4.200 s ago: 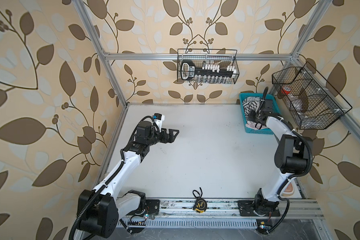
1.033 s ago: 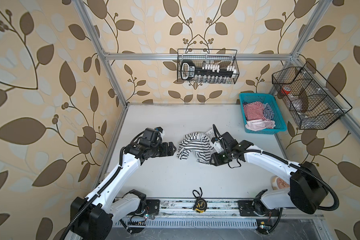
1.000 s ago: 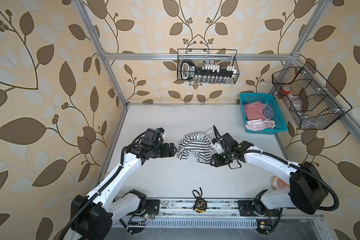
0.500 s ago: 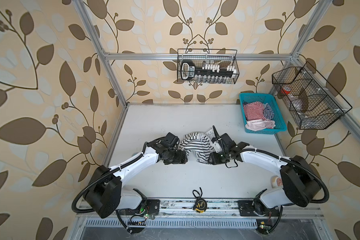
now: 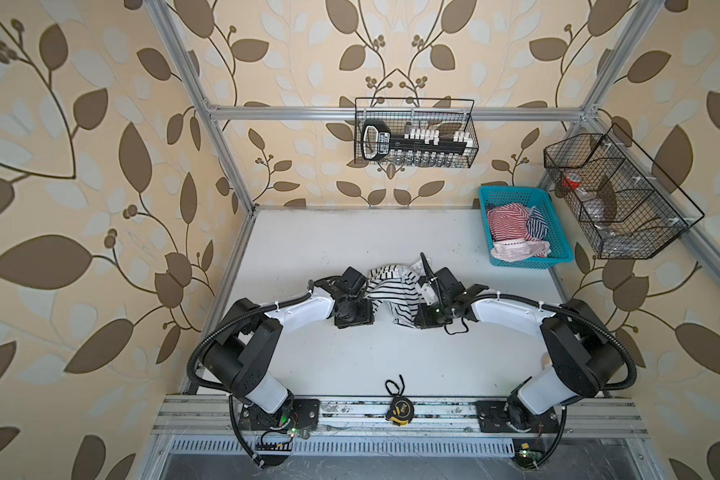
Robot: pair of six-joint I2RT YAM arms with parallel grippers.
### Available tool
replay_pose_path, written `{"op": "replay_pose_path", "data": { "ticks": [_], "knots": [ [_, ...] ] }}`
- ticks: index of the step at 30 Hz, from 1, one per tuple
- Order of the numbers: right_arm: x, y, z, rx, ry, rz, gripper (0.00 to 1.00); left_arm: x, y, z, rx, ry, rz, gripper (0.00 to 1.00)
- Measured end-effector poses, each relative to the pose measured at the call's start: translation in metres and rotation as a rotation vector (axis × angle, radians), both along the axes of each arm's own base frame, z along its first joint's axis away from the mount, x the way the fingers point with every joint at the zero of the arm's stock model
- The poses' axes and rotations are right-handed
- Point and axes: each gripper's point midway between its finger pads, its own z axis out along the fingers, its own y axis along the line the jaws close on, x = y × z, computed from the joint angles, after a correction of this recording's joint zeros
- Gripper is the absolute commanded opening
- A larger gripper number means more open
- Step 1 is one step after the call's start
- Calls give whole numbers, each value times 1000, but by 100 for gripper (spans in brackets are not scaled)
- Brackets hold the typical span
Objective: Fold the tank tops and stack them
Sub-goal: 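Grasp opposite edges of the tank top with both grippers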
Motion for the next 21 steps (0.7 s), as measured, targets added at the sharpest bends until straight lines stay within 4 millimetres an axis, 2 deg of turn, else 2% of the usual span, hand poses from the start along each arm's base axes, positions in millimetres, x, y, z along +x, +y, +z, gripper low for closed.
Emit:
{"op": "replay_pose_path", "data": {
  "ticks": [3,6,9,14,17,19,21],
  "knots": [
    [1,0,1,6,0,-4,0,2,2,-5,21,4,5,35],
    [3,-3,3,8,-3,-14,0,10,2,0,35,-23,3,18],
    [6,-11,15,23,-33,-39,0,15,3,5,50,-54,0,0],
    [9,-26,41,39,-97,-74,0,11,7,15,55,-63,-16,0],
    [8,-27,49,44,-116,-63,34,9,8,24,47,-76,-16,0],
    [4,-25,46,37,-106,-48,50,9,8,32,36,-91,-16,0],
    [-3,-19,40,25,-89,-17,60,7,8,41,21,-107,-20,0]
  ]
}}
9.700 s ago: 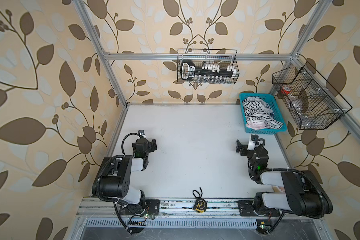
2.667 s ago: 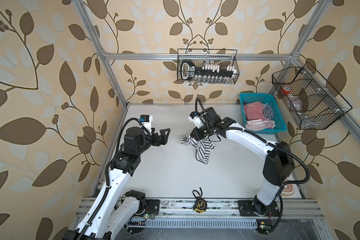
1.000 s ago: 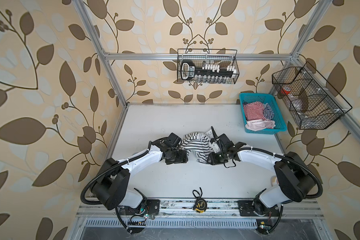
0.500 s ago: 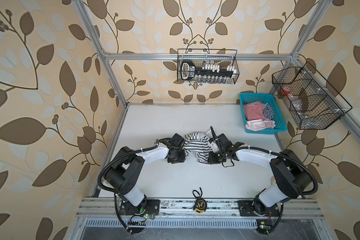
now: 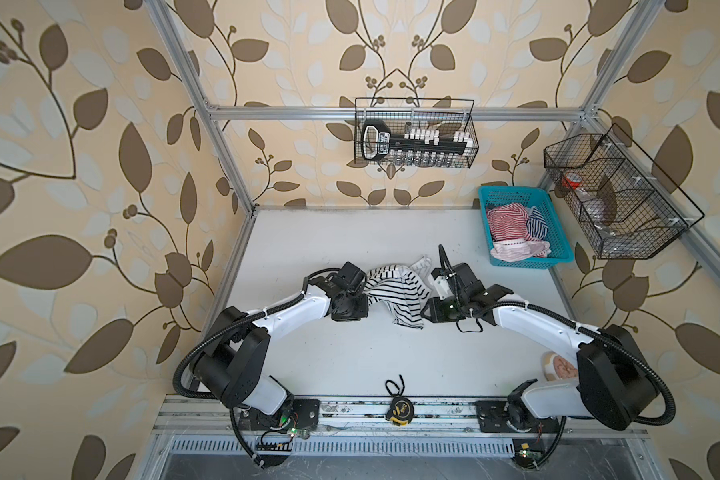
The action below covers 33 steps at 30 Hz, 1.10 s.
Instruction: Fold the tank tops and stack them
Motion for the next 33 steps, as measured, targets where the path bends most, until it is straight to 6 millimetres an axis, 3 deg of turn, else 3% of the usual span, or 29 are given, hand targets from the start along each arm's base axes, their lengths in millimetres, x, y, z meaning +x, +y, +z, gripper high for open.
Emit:
{"op": "replay_pose_path", "data": {
  "ticks": [2,7,10,13,14,19,22,26,29,33],
  "knots": [
    [-8,7,-10,-15,31,30,65,-2,0,9,-14,-14,-4,0],
    [-15,14,-31,-42,81,54,62,-7,-1,25,-44,-31,-25,0],
    [-13,16,-39,-44,93,47,46,-13,-1,30,-54,-24,-37,0],
    [-12,19,-45,-44,100,44,5,-18,0,35,-63,-19,-45,0],
    [-12,19,-47,-45,103,43,0,-19,0,36,-67,-19,-48,0],
    [-10,15,-47,-61,99,29,0,-22,0,51,-73,-32,-72,0],
    [-5,2,-35,-63,68,-2,0,-22,0,67,-78,-57,-85,0],
    [13,-33,4,-48,-40,-97,0,-22,3,87,-71,-96,-102,2],
    [21,-58,34,-35,-123,-162,0,-26,8,92,-60,-107,-112,14],
    [23,-82,54,-37,-173,-212,0,-32,12,94,-49,-103,-122,26]
  ]
}}
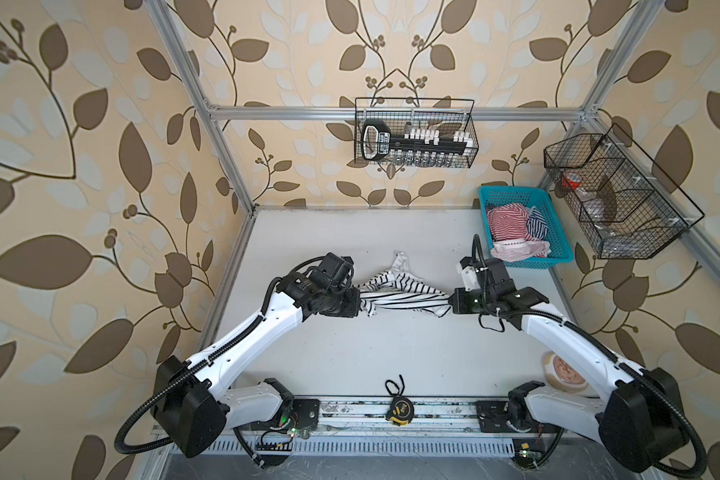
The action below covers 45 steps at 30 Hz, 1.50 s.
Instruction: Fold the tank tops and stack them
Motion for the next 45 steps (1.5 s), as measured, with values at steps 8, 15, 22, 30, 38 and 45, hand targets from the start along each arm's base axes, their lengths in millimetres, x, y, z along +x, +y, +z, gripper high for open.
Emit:
{"op": "replay_pose_path", "data": {
  "ticks": [8,15,22,30,38,45],
  "knots": [
    [-10,-11,-5,-12,48,1,0,-7,4,-5,13,24,-5,31],
    [-13,-7,-24,-17,123,25,0,-17,-9,-12,-61,84,-31,38],
    [-15,-8,-40,-44,178,40,56,-61,-36,-29,-88,199,-130,50],
    [-14,-8,-40,-45,175,41,70,-108,-68,-57,-24,314,-253,56],
    [-16,-9,-44,-46,179,39,71,-120,-75,-107,120,427,-268,52],
    [-19,-10,-49,-47,187,38,71,-112,-79,-126,169,441,-254,49]
  ]
}}
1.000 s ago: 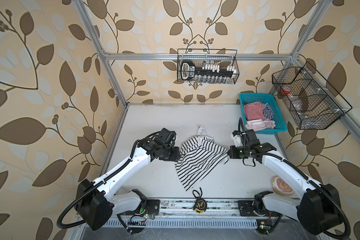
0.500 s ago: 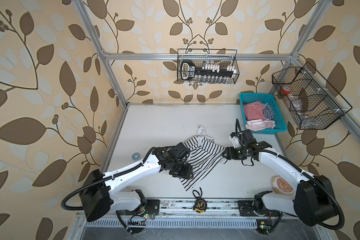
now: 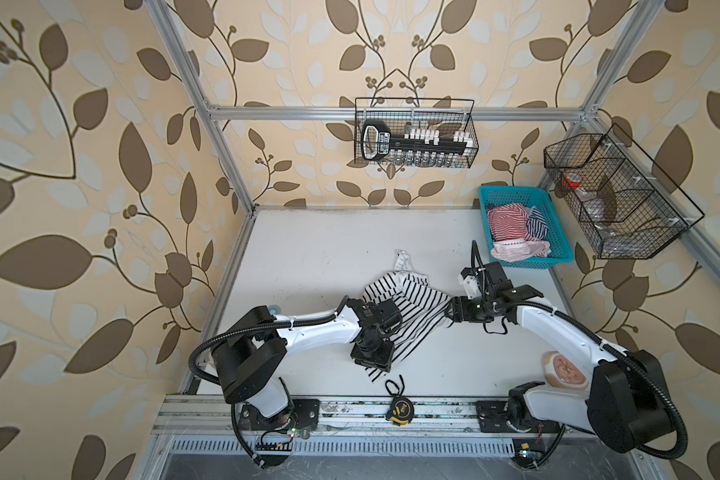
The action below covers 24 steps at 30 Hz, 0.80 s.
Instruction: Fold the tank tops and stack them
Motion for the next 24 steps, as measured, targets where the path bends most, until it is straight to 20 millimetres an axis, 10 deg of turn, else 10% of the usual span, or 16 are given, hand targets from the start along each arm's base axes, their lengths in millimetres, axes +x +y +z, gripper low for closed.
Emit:
{"op": "replay_pose_path", "data": {
  "ticks": [9,15,24],
  "knots": [
    [2,-2,1,5,-17,-9,71,6,-1,-19,55,4,-4,0],
    [0,-2,-2,6,-14,-12,70,18,-3,-10,74,-40,7,0],
    [0,-1,0,22,-35,-15,67,81,5,96,-90,-289,105,0]
  ]
}}
